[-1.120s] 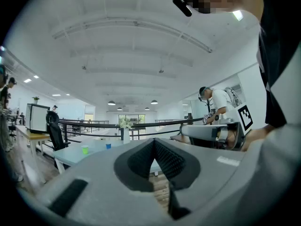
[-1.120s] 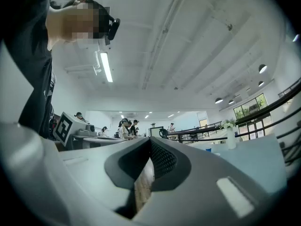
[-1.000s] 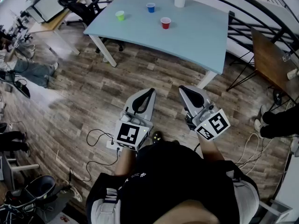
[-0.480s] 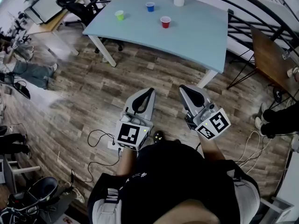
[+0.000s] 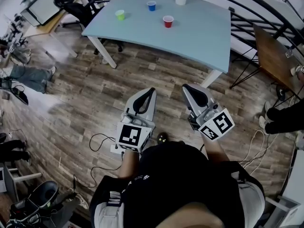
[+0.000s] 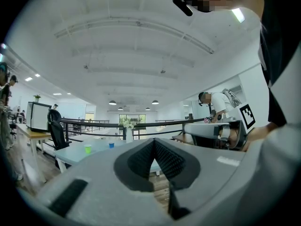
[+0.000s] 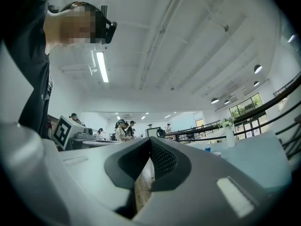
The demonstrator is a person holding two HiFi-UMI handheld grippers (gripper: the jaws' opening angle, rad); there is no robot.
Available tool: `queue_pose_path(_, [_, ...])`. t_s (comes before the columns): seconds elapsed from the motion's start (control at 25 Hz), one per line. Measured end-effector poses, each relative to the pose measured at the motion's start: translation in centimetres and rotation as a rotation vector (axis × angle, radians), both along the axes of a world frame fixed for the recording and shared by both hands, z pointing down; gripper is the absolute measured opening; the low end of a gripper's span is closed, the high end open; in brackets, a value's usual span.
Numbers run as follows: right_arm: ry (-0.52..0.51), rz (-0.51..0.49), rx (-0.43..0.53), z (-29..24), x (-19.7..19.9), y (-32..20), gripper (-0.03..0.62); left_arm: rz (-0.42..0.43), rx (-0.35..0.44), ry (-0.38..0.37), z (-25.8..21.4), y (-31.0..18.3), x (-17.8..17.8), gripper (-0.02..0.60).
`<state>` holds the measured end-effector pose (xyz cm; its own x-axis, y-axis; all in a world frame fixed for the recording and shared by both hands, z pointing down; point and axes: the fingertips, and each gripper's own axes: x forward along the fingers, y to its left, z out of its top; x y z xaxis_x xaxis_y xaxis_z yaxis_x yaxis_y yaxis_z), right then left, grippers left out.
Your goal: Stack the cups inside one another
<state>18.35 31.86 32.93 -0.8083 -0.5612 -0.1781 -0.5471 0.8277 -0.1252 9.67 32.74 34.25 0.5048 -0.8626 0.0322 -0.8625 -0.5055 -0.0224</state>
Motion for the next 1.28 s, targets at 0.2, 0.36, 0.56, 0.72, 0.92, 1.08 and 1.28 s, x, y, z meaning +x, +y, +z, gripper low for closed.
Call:
queue_pose_path(0.2, [0.006, 0.018, -0.006, 0.2, -0.8, -0.5, 0.005, 0.017, 0.002, -0.003, 0.1, -0.7, -0.9, -0.009])
queue_pose_path(0.36, [0.001, 0.026, -0.004, 0.1, -1.7, -1.0, 0.003, 0.031, 0.004, -0.008, 0.1, -1.4, -1.7, -0.009])
queue_pose_path(0.56, [-0.006, 0.042, -0.010, 0.3, -2.5, -1.7, 0.003, 0.040, 0.000, -0.009, 0.3, -2.2, -2.6, -0.008])
queue_pose_path(0.72, [-0.006, 0.051, -0.015, 0.5, -3.2, -2.4, 0.004, 0.039, 0.005, -0.011, 0.4, -2.8, -3.6, -0.009])
queue_pose_path(0.92, [-0.010, 0.055, -0.023, 1.1, -3.3, -2.8, 0.003, 0.028, 0.002, -0.024, 0.9, -2.8, -4.0, -0.008])
queue_pose_path(1.08, [-0.022, 0.047, -0.025, 0.8, -3.5, -3.5, 0.003, 0.016, -0.005, -0.027, 1.0, -3.1, -4.4, -0.008])
queue_pose_path(1.28, [-0.023, 0.031, -0.007, 0.7, -3.8, -5.3, 0.003, -0.025, -0.008, -0.016, 1.4, -4.2, -5.5, -0.009])
